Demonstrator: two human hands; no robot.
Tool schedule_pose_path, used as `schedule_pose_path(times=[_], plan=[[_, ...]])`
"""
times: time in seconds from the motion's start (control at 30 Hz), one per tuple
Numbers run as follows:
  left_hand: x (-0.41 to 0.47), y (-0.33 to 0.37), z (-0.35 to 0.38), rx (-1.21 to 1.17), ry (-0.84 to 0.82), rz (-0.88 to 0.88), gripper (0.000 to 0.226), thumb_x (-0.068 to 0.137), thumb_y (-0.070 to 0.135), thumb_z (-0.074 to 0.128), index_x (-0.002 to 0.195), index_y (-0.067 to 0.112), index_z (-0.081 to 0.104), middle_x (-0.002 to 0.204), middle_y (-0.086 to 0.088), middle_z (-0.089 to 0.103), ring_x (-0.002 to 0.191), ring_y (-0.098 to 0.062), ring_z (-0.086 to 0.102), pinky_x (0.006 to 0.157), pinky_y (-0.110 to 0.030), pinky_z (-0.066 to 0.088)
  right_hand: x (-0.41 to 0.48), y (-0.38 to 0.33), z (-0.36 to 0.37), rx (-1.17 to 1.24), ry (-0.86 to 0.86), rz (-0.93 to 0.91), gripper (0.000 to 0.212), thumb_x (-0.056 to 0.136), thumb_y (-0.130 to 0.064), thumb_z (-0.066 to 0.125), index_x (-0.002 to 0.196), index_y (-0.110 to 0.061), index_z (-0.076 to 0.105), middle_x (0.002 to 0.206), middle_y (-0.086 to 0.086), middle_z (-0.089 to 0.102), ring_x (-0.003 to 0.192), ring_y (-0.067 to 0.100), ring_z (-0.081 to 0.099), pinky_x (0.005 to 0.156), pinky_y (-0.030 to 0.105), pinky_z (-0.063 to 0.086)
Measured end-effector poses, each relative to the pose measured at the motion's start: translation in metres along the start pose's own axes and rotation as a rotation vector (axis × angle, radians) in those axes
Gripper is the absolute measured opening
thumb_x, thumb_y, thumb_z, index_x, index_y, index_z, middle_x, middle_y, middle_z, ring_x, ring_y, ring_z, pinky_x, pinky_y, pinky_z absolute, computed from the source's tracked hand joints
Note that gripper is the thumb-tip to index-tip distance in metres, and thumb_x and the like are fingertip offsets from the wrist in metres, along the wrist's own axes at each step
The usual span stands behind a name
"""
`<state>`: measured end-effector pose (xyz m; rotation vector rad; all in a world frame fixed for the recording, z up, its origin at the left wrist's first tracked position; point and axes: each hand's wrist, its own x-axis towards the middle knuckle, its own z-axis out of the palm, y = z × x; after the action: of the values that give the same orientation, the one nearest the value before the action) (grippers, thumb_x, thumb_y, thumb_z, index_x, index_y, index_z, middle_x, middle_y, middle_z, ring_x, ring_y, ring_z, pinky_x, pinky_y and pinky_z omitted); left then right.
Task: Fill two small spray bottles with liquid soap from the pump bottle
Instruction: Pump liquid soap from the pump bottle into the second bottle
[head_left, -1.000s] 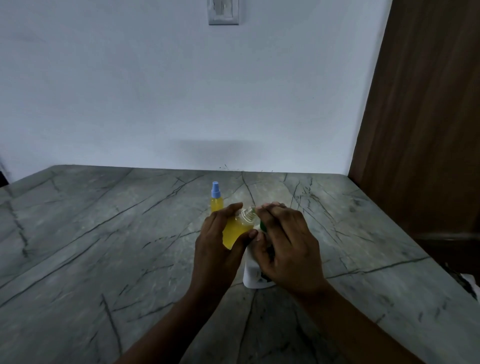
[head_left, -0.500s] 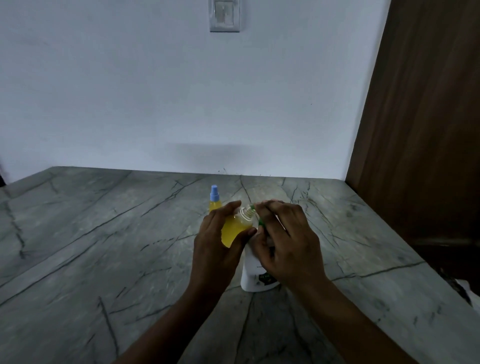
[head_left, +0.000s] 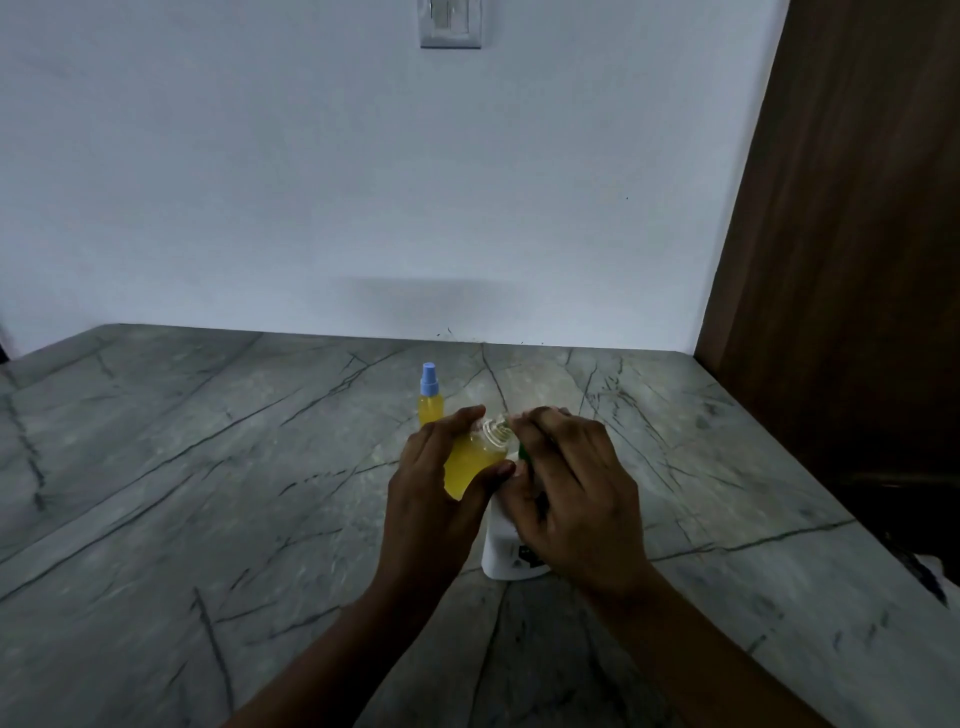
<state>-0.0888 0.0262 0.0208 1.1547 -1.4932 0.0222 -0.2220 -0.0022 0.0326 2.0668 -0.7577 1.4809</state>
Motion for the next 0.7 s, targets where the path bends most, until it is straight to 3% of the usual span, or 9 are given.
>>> schedule_pose_path(times=[0.2,0.4,0.5,0.7], plan=[[0.001,0.0,-0.001,-0.012,-0.008,-0.005,0.048,0.076,0.038,0.068,0.119,0.032,0.047,0.105,0.022,0.048,0.098,0.012,0.048,0.077,-0.003,0.037,0.001,0.002,0.0,-0.031,-0.015,-0.009,0.034,0.087,-0.018,0.051,0.104,0.005,0.068,0.101,0.018,0.066,0.098,0.023,0.052,0.082,0.024,0.043],[0.005,0.004,-0.001,-0.008,0.003,0.0,0.048,0.075,0.046,0.06,0.119,0.033,0.047,0.105,0.015,0.053,0.096,0.007,0.05,0.074,-0.007,0.04,0.009,0.003,-0.003,-0.04,-0.011,-0.005,0.037,0.091,-0.021,0.045,0.105,0.004,0.068,0.1,0.018,0.066,0.098,0.023,0.05,0.079,0.023,0.041],[0.005,0.005,-0.001,-0.01,0.009,0.004,0.047,0.075,0.048,0.057,0.119,0.036,0.045,0.105,0.019,0.05,0.097,0.008,0.05,0.075,-0.008,0.04,0.011,0.003,-0.005,-0.038,-0.021,-0.008,0.036,0.088,-0.021,0.048,0.105,0.004,0.068,0.101,0.018,0.066,0.097,0.022,0.05,0.079,0.023,0.041],[0.005,0.007,-0.001,-0.018,0.022,0.015,0.047,0.075,0.043,0.061,0.119,0.033,0.046,0.107,0.012,0.053,0.093,0.002,0.052,0.075,-0.015,0.043,0.015,0.002,-0.007,-0.056,-0.026,0.005,0.035,0.086,-0.018,0.049,0.105,0.003,0.068,0.1,0.017,0.066,0.095,0.021,0.049,0.076,0.022,0.04]])
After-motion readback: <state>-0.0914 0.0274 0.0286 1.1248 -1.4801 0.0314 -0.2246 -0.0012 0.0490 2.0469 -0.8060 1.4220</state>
